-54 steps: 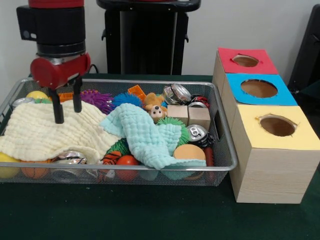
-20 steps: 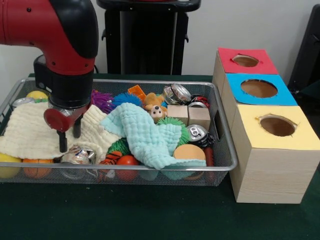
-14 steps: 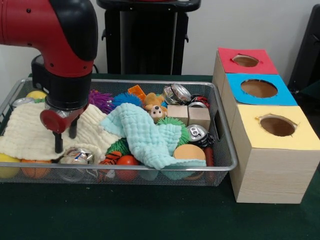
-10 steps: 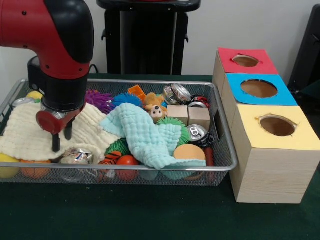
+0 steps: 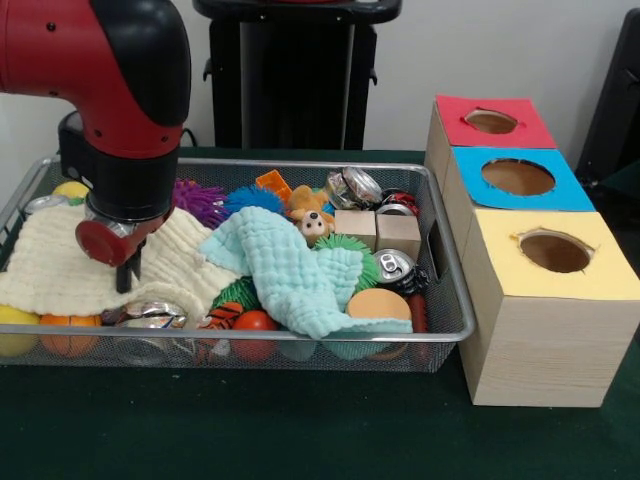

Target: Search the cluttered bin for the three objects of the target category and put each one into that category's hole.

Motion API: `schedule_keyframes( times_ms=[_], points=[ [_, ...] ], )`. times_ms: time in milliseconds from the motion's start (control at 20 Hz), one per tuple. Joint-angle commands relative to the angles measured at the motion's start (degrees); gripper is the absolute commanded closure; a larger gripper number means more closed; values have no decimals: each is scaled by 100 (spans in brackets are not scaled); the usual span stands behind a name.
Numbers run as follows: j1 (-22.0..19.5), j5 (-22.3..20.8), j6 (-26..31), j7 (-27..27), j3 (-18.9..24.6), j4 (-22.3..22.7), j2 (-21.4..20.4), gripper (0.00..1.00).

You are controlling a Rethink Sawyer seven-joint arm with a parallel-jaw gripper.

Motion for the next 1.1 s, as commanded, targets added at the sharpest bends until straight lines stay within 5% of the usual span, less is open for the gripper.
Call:
schedule_keyframes(
  times_ms=[50,300,450,1100],
  points=[
    [-55,-221,663,-806,-341,-204,291,100],
    [-322,212,624,-881,-54,129,3,100],
    [-482,800,986,-955,191,656,-679,100],
    [-142,1726,1363,-128,213,1684,-2126,100]
  ],
)
